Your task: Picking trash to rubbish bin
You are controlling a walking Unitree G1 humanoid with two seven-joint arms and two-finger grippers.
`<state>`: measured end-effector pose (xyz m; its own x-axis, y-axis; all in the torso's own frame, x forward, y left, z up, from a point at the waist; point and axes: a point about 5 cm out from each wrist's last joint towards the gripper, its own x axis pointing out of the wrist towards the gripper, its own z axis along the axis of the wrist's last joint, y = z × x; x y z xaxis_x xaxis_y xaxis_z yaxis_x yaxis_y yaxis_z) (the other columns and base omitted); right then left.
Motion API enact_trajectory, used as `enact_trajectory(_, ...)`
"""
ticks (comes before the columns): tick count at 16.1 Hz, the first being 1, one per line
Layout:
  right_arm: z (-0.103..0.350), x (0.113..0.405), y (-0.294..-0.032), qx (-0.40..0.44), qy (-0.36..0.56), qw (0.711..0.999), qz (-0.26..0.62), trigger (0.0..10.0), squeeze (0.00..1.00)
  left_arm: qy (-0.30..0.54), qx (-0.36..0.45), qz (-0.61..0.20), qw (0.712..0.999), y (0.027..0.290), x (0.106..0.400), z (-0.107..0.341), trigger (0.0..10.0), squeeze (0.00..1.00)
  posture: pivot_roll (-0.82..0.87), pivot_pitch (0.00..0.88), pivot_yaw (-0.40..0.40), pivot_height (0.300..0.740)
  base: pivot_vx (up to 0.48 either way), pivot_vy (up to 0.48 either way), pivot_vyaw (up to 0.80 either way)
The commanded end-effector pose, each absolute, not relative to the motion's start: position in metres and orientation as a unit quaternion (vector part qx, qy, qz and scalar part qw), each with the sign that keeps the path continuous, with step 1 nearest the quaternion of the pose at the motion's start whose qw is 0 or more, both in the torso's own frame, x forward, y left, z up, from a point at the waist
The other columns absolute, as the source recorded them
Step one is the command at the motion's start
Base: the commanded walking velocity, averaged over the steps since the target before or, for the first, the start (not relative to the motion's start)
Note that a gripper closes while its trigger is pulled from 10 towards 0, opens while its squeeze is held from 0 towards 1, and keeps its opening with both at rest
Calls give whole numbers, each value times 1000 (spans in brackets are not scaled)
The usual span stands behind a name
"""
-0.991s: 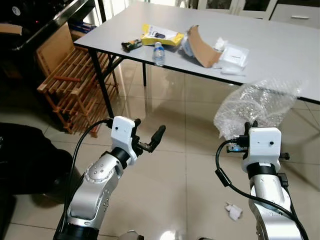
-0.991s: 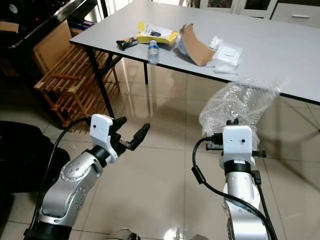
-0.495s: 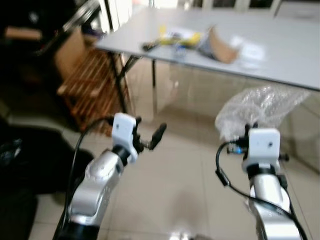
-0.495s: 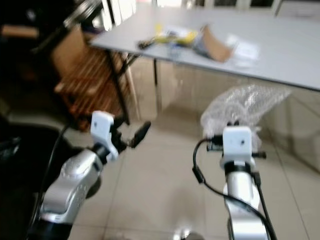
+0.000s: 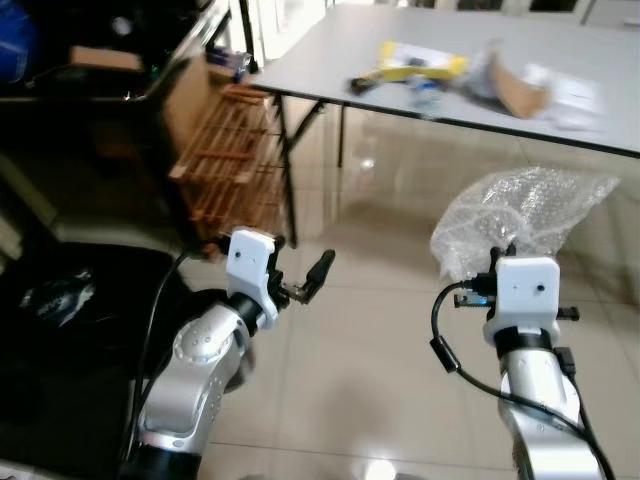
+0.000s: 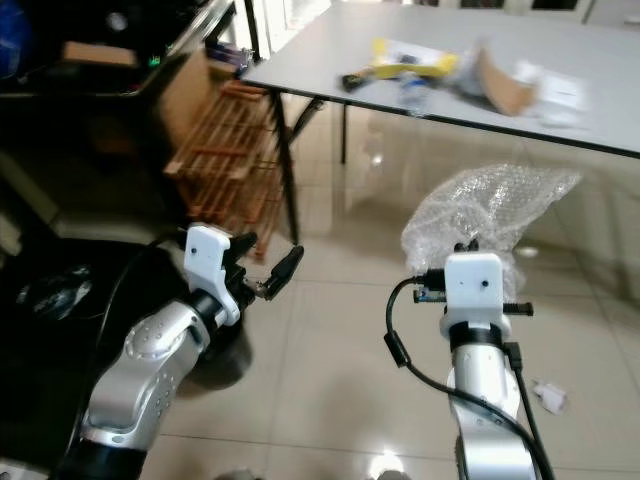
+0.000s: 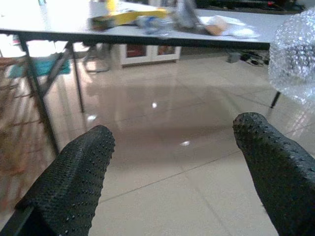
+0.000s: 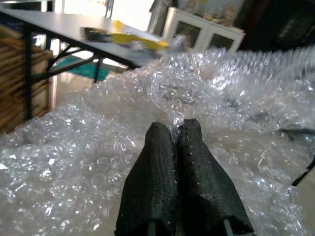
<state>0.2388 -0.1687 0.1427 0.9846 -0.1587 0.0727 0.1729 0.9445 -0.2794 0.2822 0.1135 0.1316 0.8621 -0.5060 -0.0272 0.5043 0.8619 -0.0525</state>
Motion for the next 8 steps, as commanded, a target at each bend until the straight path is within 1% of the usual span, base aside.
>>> enact_trajectory(1, 146, 239, -164, -144, -34, 986, -74, 10000, 0, 22, -15, -256, 966, 117, 282, 131, 10000, 0, -53, 104, 26, 740, 0, 480, 0)
enact_trajectory(5, 146, 238, -165, -146, -35, 986, -73, 10000, 0, 23, -15, -254, 967, 117, 282, 130, 10000, 0, -54, 104, 27, 740, 0, 480, 0)
enact_trajectory(8, 146, 238, -164, -146, -36, 986, -73, 10000, 0, 25, -14, -255, 967, 116, 282, 130, 10000, 0, -54, 104, 28, 740, 0, 276, 0)
